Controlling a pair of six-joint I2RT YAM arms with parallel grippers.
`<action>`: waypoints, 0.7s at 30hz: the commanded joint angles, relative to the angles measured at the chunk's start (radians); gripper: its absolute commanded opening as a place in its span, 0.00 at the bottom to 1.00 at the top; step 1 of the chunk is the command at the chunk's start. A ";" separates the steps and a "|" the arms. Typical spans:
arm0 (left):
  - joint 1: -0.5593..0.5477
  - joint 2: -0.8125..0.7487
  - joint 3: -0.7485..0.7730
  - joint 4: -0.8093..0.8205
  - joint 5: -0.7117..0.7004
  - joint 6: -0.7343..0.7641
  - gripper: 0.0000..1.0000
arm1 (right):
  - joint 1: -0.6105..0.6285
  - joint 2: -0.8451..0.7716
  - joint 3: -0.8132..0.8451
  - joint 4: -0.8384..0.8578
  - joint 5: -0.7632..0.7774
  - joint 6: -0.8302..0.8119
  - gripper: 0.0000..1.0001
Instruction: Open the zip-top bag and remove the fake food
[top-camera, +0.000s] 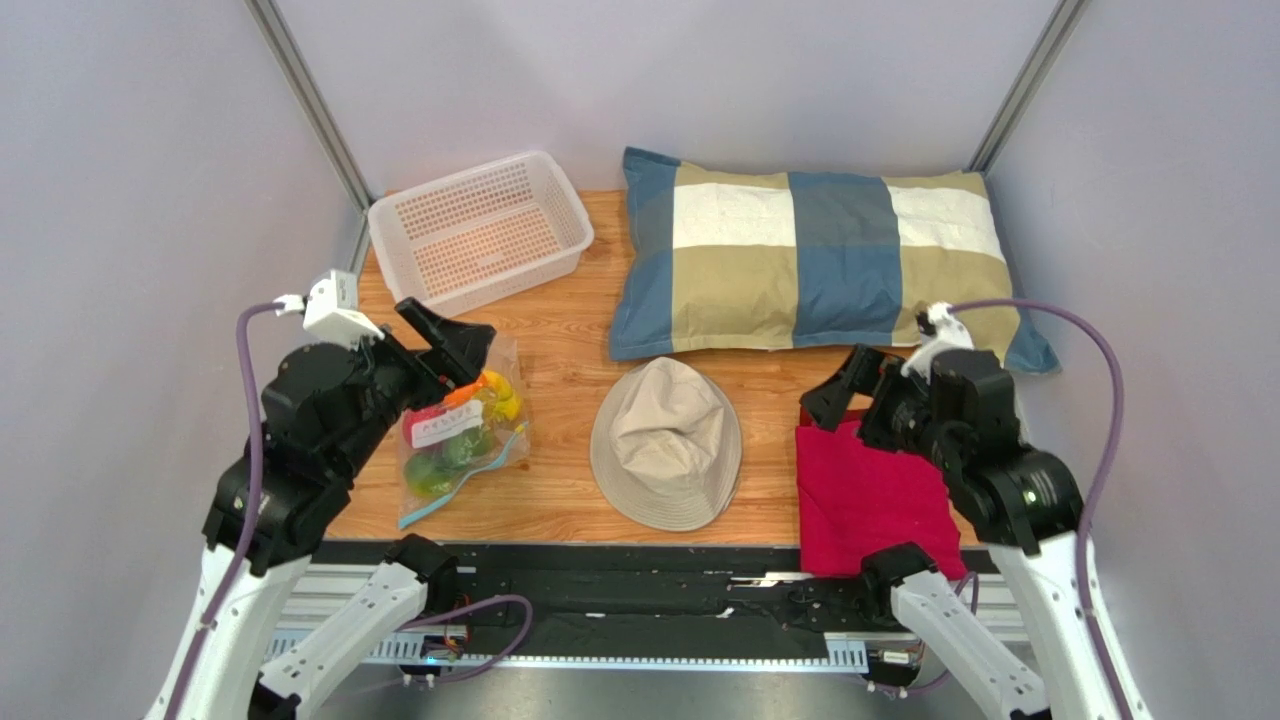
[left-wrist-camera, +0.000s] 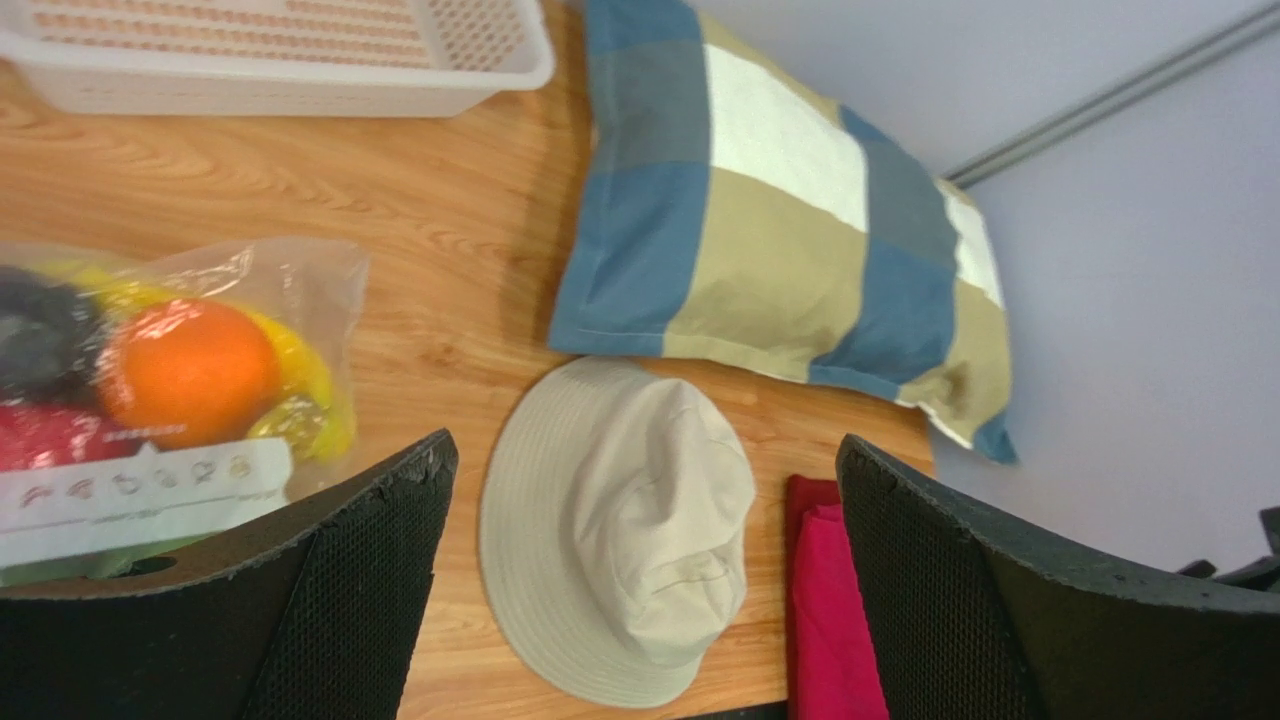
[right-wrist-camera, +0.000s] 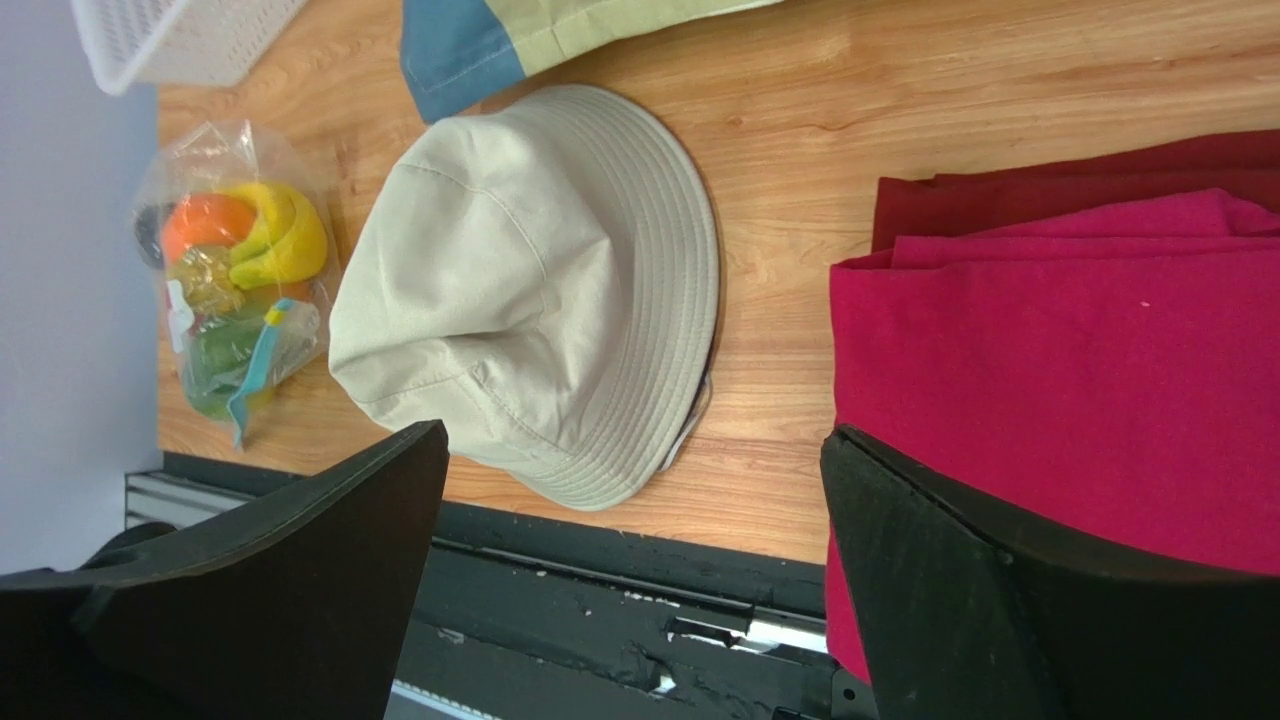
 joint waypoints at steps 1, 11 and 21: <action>-0.003 0.131 0.166 -0.298 -0.089 0.054 0.95 | 0.008 0.239 0.079 0.162 -0.167 -0.067 1.00; -0.004 -0.089 0.088 -0.319 0.003 0.143 0.86 | 0.394 0.827 0.521 0.456 -0.209 -0.332 0.99; -0.003 -0.152 0.143 -0.426 0.086 0.114 0.82 | 0.637 1.251 0.635 0.560 -0.513 -0.716 0.91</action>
